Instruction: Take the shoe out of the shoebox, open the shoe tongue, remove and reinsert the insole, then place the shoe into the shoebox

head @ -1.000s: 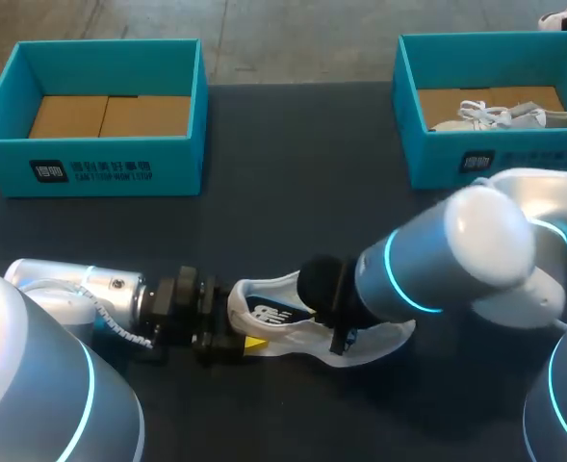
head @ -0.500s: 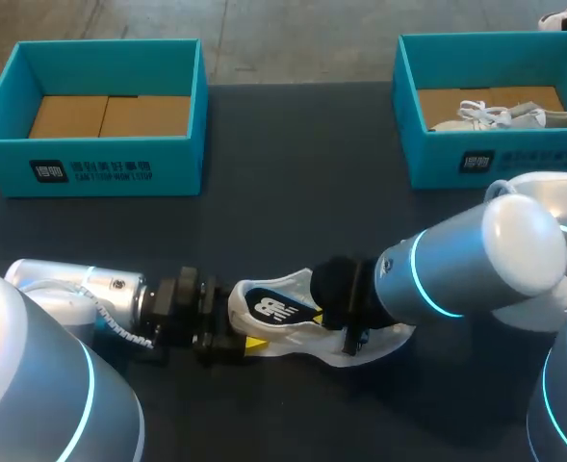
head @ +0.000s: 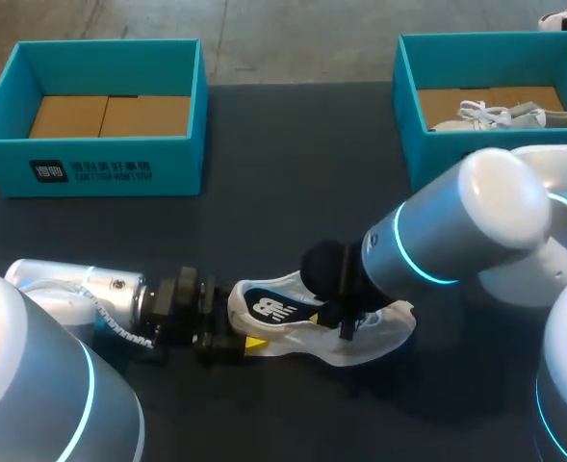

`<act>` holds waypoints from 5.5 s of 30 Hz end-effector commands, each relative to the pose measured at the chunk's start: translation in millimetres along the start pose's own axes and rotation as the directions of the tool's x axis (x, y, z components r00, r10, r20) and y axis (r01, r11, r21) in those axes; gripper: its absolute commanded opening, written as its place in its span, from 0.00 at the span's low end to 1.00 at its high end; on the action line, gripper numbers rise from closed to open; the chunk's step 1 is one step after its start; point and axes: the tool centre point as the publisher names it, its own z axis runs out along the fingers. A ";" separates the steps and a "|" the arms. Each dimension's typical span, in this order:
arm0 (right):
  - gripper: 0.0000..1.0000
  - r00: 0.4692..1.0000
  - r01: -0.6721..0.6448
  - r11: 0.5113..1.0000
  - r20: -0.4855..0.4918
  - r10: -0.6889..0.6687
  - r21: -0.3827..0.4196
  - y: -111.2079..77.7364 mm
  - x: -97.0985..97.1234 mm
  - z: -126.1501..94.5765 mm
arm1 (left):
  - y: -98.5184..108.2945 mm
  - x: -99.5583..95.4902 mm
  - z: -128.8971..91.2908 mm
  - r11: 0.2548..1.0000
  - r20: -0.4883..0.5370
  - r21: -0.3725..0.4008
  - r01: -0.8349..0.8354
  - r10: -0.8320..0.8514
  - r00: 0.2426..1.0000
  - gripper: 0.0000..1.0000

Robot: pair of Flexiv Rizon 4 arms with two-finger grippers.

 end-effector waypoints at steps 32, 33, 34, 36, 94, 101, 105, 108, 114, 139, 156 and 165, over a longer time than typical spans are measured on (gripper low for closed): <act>0.26 0.950 0.035 0.999 -0.312 -0.030 0.008 46.2 -9.5 -1.3 | 3.3 -1.8 -2.1 1.000 0.001 -0.001 0.000 0.000 1.000 0.00; 0.24 0.947 0.036 0.999 -0.318 -0.029 0.016 47.0 -10.0 -0.6 | 3.3 -1.8 -2.1 1.000 0.001 -0.001 0.000 0.000 1.000 0.00; 0.20 0.945 0.037 0.999 -0.325 -0.029 0.017 47.8 -10.4 -0.1 | 3.3 -1.8 -2.1 1.000 0.001 -0.001 0.000 0.000 1.000 0.00; 0.15 0.940 0.039 0.999 -0.341 -0.027 0.029 49.1 -11.4 0.9 | 3.3 -1.8 -2.1 1.000 0.001 -0.001 0.000 0.000 1.000 0.00; 0.33 0.874 0.049 0.993 -0.485 0.009 0.107 55.1 -4.8 14.0 | 3.3 -1.8 -2.1 1.000 0.001 -0.001 0.000 0.000 1.000 0.00; 0.32 0.868 0.028 0.994 -0.496 0.029 0.106 51.2 -2.8 18.7 | 3.3 -1.8 -2.1 1.000 0.001 -0.001 0.000 0.000 1.000 0.00; 0.18 0.866 0.020 0.994 -0.499 0.035 0.103 50.1 -3.3 21.1 | 3.3 -1.8 -2.1 1.000 0.001 -0.001 0.000 0.000 1.000 0.00; 0.00 0.867 0.025 0.995 -0.497 0.029 0.101 52.6 -4.1 20.1 | 3.3 -1.8 -2.1 1.000 0.001 -0.001 0.000 0.000 1.000 0.00; 0.00 0.875 0.048 0.997 -0.484 -0.011 0.066 54.2 -5.6 13.6 | 3.3 -1.8 -2.1 1.000 0.001 -0.001 0.000 0.000 1.000 0.00; 0.00 0.855 0.194 0.968 -0.456 -0.246 -0.159 51.6 -2.7 8.6 | 3.3 -1.8 -2.1 1.000 0.001 -0.001 0.000 0.000 1.000 0.00; 0.00 0.807 0.334 0.908 -0.421 -0.415 -0.255 63.4 0.1 4.9 | 3.3 -1.8 -2.1 1.000 0.001 -0.001 0.000 0.000 1.000 0.00; 0.00 0.804 0.345 0.894 -0.401 -0.438 -0.286 61.4 0.0 3.0 | 3.3 -1.8 -2.1 1.000 0.001 -0.001 0.000 0.000 1.000 0.00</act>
